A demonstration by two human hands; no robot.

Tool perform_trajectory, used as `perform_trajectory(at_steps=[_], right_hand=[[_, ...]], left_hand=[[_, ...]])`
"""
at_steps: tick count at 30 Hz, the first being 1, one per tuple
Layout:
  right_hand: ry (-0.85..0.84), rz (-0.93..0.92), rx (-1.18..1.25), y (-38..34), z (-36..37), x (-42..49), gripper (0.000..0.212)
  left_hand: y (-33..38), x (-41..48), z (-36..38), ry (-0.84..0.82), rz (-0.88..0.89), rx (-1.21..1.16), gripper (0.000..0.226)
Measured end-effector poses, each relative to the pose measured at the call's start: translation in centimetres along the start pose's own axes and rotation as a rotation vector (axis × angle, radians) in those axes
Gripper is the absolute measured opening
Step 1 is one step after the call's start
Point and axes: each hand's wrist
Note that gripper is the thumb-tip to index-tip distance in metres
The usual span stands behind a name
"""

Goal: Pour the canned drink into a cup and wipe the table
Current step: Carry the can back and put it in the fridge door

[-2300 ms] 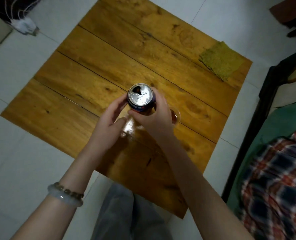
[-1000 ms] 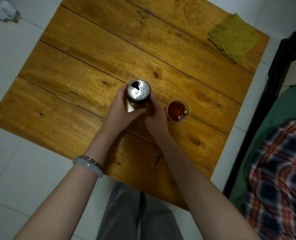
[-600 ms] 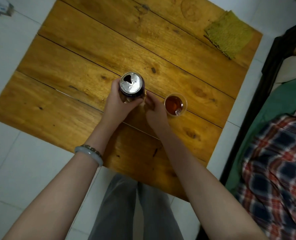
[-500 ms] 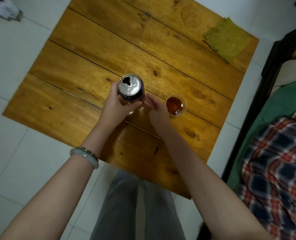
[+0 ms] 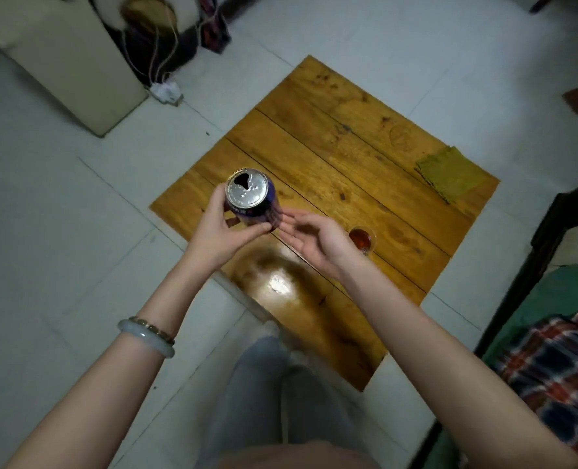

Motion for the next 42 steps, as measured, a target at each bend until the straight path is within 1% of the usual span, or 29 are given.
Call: perform_trajectory(at_steps=[5,9,11,14,19,25,28,34,39,42], right_hand=[[-0.072,0.097,-0.091,0.9,5.7,-3.9,0.031],[-0.151,0.227,-0.151,2.9,9.9,-6.2,0.036],[-0.203,0.279,-0.196,3.9,12.0,-7.2,0.037],[-0.298,0.358,-0.258,5.6,15.3,-8.4,0.038],[-0.429,0.481,-0.390,9.1,20.6,-9.6,0.040],[-0.529,0.593,-0.522,14.3,26.2,-10.7,0.041],[-0.574,0.640,-0.578,17.2,29.1,-11.2,0.041],[-0.650,0.702,-0.650,23.3,35.6,-11.7,0.041],[-0.674,0.711,-0.634,28.9,41.9,-11.3,0.043],[-0.691,0.695,-0.598,32.2,46.1,-10.8,0.045]], left_hand=[[2.4,-6.2,-4.3,0.156,-0.027,-0.069,0.075],[3.2,-11.5,-7.9,0.339,-0.058,-0.108,0.070],[3.6,-14.0,-9.7,0.412,-0.069,-0.114,0.064],[4.0,-17.7,-12.6,0.510,-0.082,-0.138,0.062],[3.7,-23.6,-16.5,0.693,-0.112,-0.164,0.059],[2.4,-30.0,-20.2,0.895,-0.157,-0.198,0.055],[1.5,-32.7,-22.1,0.983,-0.172,-0.237,0.062],[-0.4,-37.1,-28.0,1.105,-0.184,-0.258,0.071],[-2.3,-39.9,-35.6,1.117,-0.169,-0.226,0.071],[-3.3,-41.1,-40.8,1.141,-0.128,-0.208,0.073]])
Point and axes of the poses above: each hand's wrist, its own x-axis towards the middle knuckle, its own z-axis out of the palm, y = z × x
